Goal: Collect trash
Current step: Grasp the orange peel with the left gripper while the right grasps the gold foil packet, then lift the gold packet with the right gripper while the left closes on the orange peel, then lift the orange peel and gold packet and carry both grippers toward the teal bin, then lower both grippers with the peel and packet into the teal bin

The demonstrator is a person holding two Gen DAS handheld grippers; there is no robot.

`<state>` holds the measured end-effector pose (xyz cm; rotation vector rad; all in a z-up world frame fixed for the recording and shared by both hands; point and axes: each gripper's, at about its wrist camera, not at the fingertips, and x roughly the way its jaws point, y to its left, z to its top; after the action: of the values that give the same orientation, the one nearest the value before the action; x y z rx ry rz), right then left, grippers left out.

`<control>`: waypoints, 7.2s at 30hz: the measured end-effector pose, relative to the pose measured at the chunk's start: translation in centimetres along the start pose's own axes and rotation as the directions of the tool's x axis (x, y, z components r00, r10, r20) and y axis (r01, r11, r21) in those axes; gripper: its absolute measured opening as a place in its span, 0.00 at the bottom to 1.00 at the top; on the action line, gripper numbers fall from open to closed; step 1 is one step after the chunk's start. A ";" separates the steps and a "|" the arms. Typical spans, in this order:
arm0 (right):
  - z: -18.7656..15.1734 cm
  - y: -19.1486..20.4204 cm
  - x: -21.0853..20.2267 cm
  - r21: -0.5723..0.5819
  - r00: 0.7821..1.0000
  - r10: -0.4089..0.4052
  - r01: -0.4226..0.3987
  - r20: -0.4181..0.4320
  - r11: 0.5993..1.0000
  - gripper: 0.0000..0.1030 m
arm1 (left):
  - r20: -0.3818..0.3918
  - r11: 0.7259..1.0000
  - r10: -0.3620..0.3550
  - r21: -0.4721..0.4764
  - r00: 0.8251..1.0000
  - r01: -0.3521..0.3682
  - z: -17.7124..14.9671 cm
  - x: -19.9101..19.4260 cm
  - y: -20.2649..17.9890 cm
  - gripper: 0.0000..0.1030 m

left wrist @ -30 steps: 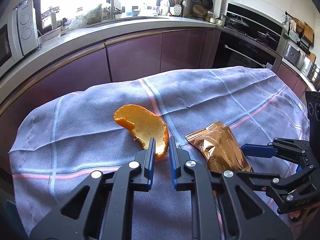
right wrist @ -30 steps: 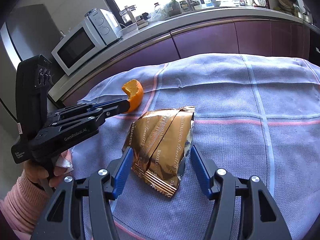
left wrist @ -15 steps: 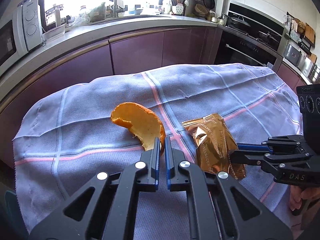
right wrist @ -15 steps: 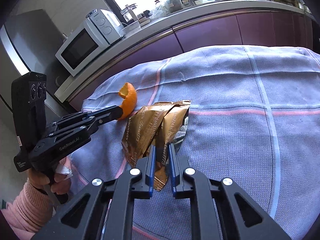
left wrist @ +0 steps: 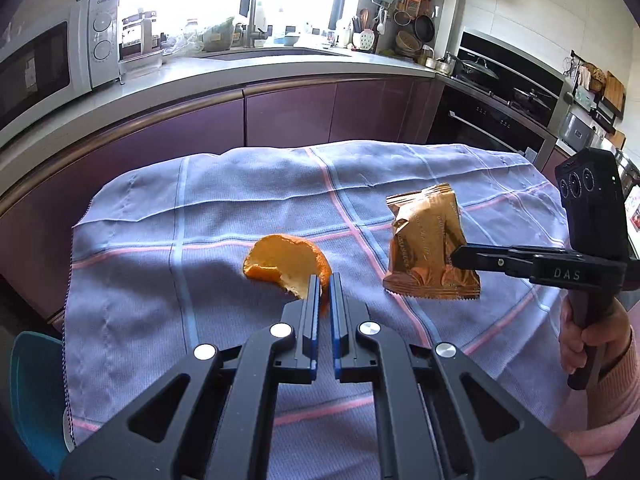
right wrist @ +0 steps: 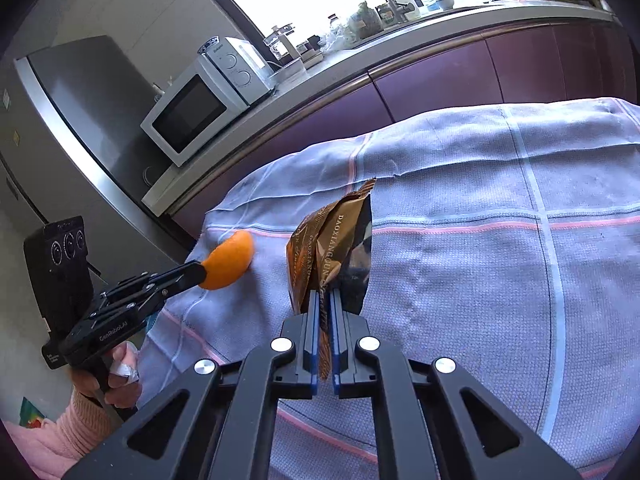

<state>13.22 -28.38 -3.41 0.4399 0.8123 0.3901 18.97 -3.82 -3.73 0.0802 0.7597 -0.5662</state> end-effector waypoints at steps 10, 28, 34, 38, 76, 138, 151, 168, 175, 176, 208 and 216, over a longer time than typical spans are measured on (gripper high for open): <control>-0.4 1.1 -0.6 -0.012 1.000 0.029 -0.029 0.007 1.000 0.04 | -0.044 1.000 -0.017 0.008 0.999 0.018 -3.5 -1.3 -0.4 0.06; -1.1 2.0 0.1 -0.019 0.999 0.035 -0.035 -0.011 0.999 0.04 | -0.074 1.000 0.004 0.026 0.997 -0.002 -4.8 0.5 -0.3 0.21; -1.2 2.5 0.4 -0.027 0.999 0.041 -0.042 -0.018 0.999 0.04 | -0.089 1.000 0.018 0.004 0.996 -0.018 -5.0 0.8 0.3 0.11; -1.2 3.0 0.4 -0.038 0.999 0.046 -0.047 -0.022 0.998 0.04 | -0.072 1.000 0.029 -0.001 0.997 -0.029 -5.0 0.2 0.3 0.08; -1.1 11.1 3.4 -0.151 0.979 0.186 -0.198 -0.090 0.969 0.04 | 0.124 0.983 0.135 -0.139 0.983 -0.117 -6.3 -12.8 5.2 0.06; -1.3 23.0 13.5 -0.237 0.908 0.306 -0.376 -0.286 0.896 0.04 | 0.113 0.908 0.339 -0.297 0.934 -0.294 -9.1 -17.7 13.9 0.06; -1.0 24.1 14.6 -0.259 0.906 0.299 -0.379 -0.299 0.888 0.04 | 0.101 0.897 0.358 -0.313 0.928 -0.312 -9.1 -17.5 14.6 0.06; -0.7 25.8 16.8 -0.272 0.900 0.289 -0.382 -0.326 0.883 0.04 | 0.080 0.876 0.381 -0.350 0.921 -0.332 -9.3 -17.0 16.5 0.06; -0.8 26.4 17.9 -0.278 0.897 0.281 -0.382 -0.342 0.881 0.04 | 0.064 0.864 0.391 -0.368 0.918 -0.343 -9.6 -16.5 17.1 0.06; -0.8 26.5 18.0 -0.278 0.896 0.280 -0.382 -0.344 0.881 0.04 | 0.061 0.863 0.393 -0.370 0.918 -0.344 -9.7 -16.4 17.3 0.06; -1.6 28.3 22.5 -0.290 0.884 0.228 -0.362 -0.407 0.886 0.04 | 0.014 0.826 0.414 -0.426 0.910 -0.369 -11.1 -14.8 19.9 0.06; -1.8 28.9 23.7 -0.299 0.882 0.207 -0.352 -0.424 0.887 0.04 | -0.006 0.815 0.419 -0.438 0.908 -0.379 -11.6 -14.0 20.7 0.06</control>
<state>21.99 8.05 -3.91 0.1249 1.0287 0.9111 14.16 23.26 -5.46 -0.1941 0.7372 0.0118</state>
